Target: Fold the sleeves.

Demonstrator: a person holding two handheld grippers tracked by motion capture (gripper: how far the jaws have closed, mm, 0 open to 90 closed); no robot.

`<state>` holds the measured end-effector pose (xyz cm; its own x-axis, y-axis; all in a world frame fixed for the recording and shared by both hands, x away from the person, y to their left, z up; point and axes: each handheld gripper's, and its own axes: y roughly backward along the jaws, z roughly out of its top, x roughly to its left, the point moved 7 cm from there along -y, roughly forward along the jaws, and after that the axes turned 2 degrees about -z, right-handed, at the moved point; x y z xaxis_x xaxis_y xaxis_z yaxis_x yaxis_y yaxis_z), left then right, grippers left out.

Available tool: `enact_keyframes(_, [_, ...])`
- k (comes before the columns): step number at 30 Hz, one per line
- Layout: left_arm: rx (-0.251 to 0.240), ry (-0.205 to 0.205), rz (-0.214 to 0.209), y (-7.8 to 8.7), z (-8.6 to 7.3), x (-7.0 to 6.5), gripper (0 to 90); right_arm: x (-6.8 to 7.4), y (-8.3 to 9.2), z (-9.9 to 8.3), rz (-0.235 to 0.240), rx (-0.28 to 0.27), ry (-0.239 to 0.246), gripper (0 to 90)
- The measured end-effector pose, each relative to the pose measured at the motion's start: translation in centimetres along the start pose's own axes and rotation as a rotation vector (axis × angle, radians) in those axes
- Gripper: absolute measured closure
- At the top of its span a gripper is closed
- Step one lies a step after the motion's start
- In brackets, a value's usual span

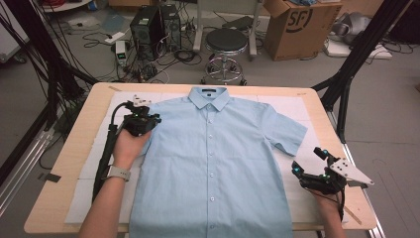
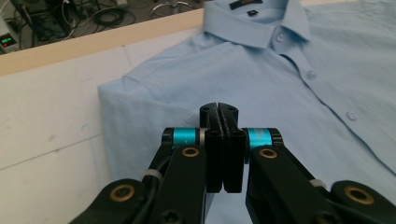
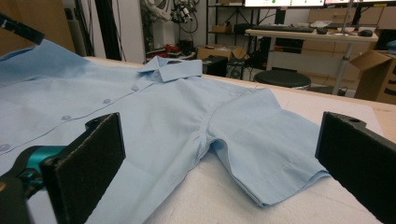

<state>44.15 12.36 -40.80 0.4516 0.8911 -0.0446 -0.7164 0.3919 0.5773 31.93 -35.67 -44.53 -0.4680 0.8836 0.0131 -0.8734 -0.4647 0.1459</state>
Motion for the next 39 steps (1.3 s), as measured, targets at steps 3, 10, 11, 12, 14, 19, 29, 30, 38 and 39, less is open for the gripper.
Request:
enact_keyframes(3, [0.003, -0.023, -0.018, -0.9, 0.1, -1.6, 89.4, 0.0, -0.1, 0.0, 0.002, 0.001, 0.003, 0.2])
enact_keyframes(10, [0.054, -0.071, -0.052, -3.9, -0.8, -5.5, 89.4, 0.1, -0.1, 0.0, 0.008, 0.001, 0.006, 0.2])
enact_keyframes(11, [0.057, -0.083, -0.055, -4.4, -1.0, -6.0, 89.4, 0.1, -0.1, 0.0, 0.008, 0.005, 0.003, 0.2])
enact_keyframes(12, [0.067, -0.091, -0.063, -4.8, -1.2, -6.4, 89.4, 0.1, -0.1, 0.0, 0.009, 0.003, 0.006, 0.2])
enact_keyframes(14, [0.081, -0.112, -0.066, -5.6, -1.5, -7.3, 89.3, 0.1, -0.1, 0.0, 0.008, 0.006, 0.004, 0.2])
enact_keyframes(19, [0.109, -0.144, -0.064, -7.2, -2.2, -8.7, 89.1, 0.1, -0.1, -0.1, 0.007, 0.008, 0.006, 0.2])
enact_keyframes(29, [0.109, -0.1, -0.077, -7.5, -2.2, -8.1, 58.5, 0.1, -0.1, -0.1, 0.007, 0.007, 0.005, 0.2])
enact_keyframes(30, [0.075, -0.088, -0.072, -6.6, -1.5, -7.6, 47.9, 0.1, -0.1, -0.1, 0.007, 0.008, 0.007, 0.2])
enact_keyframes(38, [-0.175, -0.03, -0.142, -0.3, 1.5, -4.7, 1.6, 0.1, -0.1, -0.1, 0.004, 0.009, 0.008, 0.2])
enact_keyframes(39, [-0.175, -0.03, -0.142, -0.3, 1.5, -4.7, 1.6, 0.1, -0.1, -0.1, 0.004, 0.01, 0.005, 0.2])
